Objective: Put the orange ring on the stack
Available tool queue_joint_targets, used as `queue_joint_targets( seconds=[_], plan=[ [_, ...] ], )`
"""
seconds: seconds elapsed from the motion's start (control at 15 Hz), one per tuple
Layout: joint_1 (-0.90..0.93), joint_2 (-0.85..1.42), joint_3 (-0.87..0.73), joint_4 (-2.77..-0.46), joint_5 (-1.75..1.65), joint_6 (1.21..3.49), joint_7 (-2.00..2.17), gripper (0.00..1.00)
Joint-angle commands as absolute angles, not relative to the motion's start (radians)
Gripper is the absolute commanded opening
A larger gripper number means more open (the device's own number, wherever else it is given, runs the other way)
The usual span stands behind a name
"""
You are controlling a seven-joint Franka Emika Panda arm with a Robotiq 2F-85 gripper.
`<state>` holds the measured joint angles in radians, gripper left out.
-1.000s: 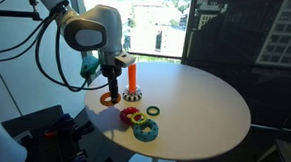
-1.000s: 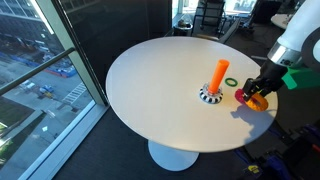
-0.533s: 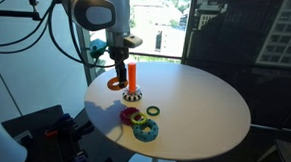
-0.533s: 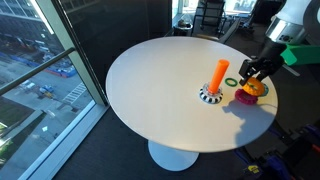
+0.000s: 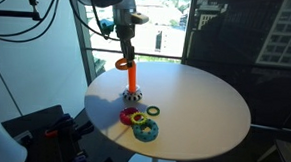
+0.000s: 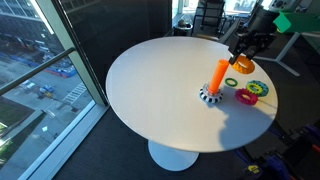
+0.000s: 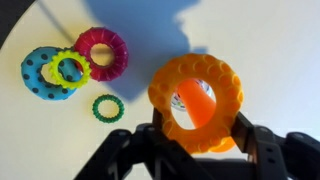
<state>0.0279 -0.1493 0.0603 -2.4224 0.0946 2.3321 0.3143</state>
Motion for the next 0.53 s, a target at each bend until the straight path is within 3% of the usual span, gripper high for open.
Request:
queue_joint_targets(
  seconds=[0.0, 0.47],
  plan=[
    [0.036, -0.122, 0.074, -2.308, 0.091, 2.261, 0.345, 0.65],
    [0.049, -0.011, 0.092, -2.140, 0.069, 2.211, 0.391, 0.64]
  ],
)
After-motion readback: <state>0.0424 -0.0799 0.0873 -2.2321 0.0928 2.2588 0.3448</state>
